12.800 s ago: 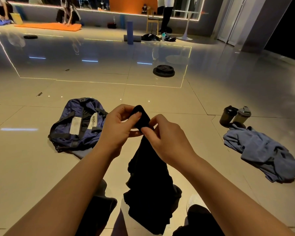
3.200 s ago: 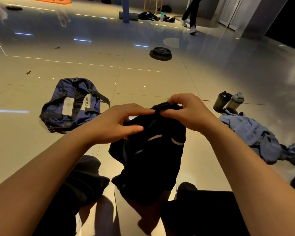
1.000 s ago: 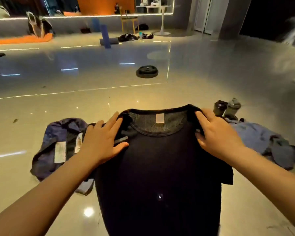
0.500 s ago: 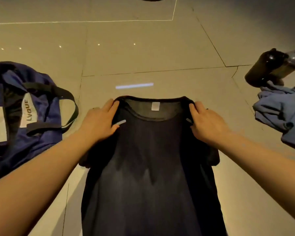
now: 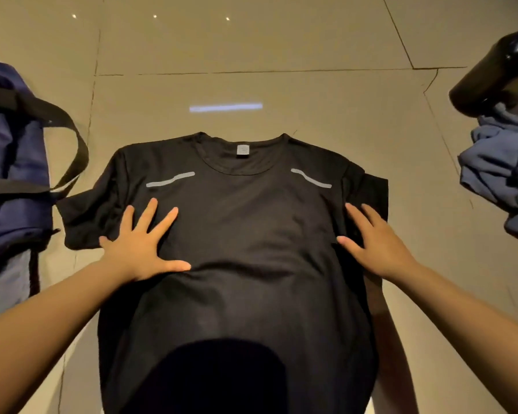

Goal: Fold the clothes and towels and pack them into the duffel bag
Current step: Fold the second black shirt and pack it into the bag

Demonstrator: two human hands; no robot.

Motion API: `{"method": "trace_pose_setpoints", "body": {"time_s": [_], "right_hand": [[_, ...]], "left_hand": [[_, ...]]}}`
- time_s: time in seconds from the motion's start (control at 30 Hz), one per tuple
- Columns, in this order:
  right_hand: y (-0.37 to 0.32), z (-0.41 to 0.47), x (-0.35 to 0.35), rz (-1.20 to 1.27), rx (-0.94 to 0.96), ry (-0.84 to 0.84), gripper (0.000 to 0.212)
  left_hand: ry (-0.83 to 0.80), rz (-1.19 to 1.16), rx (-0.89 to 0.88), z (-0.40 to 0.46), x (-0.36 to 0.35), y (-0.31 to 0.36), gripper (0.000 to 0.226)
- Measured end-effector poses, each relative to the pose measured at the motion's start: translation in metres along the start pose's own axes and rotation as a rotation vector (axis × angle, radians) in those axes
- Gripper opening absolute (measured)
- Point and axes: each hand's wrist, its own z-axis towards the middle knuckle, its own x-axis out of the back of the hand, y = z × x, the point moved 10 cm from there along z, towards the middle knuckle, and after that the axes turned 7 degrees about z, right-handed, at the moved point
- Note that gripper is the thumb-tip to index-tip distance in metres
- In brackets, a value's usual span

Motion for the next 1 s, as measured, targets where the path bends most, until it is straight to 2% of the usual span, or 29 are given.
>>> {"method": "trace_pose_setpoints", "body": {"time_s": [0.1,0.2,0.27,0.3,0.37,0.47,0.57,0.67,0.73,0.77,0.83,0.93,1.0], "right_hand": [[0.047,0.004,0.0,-0.044,-0.162,-0.025,0.068],[0.076,-0.003,0.013,-0.086,-0.244,0.052,0.061],[0.085,-0.011,0.026,-0.043,-0.26,0.155,0.051],[0.092,-0.014,0.032,0.007,-0.284,0.222,0.046],[0.111,-0.021,0.042,0.149,-0.389,0.342,0.044],[0.138,-0.028,0.037,0.398,-0.635,0.41,0.06],[0.151,-0.024,0.022,0.594,-0.764,0.42,0.058],[0.167,-0.027,0.011,0.746,-0.85,0.43,0.04],[0.178,-0.039,0.006,0.808,-0.924,0.424,0.035],[0.182,-0.043,0.004,0.815,-0.937,0.417,0.033],[0.184,-0.046,0.0,0.825,-0.914,0.397,0.028],[0.173,-0.045,0.002,0.88,-0.867,0.395,0.026],[0.16,-0.042,0.014,0.833,-0.789,0.443,0.024]], "left_hand": [[0.008,-0.003,0.028,-0.003,0.007,0.003,0.121],[0.146,0.085,-0.016,-0.009,0.019,0.031,0.111],[0.298,0.189,-0.213,-0.016,0.022,0.073,0.105],[0.323,0.239,-0.339,-0.02,0.017,0.097,0.103],[0.289,0.362,-0.511,-0.028,-0.002,0.135,0.102],[0.24,0.463,-0.656,-0.035,-0.027,0.175,0.107],[0.105,0.482,-0.606,-0.036,-0.041,0.179,0.103],[0.057,0.526,-0.59,-0.042,-0.035,0.182,0.106],[0.112,0.512,-0.633,-0.045,-0.035,0.186,0.105],[0.213,0.511,-0.691,-0.049,-0.033,0.193,0.101],[0.27,0.467,-0.736,-0.056,-0.032,0.202,0.092],[0.119,0.503,-0.696,-0.048,-0.049,0.201,0.089],[0.089,0.496,-0.685,-0.048,-0.047,0.203,0.089]]}}
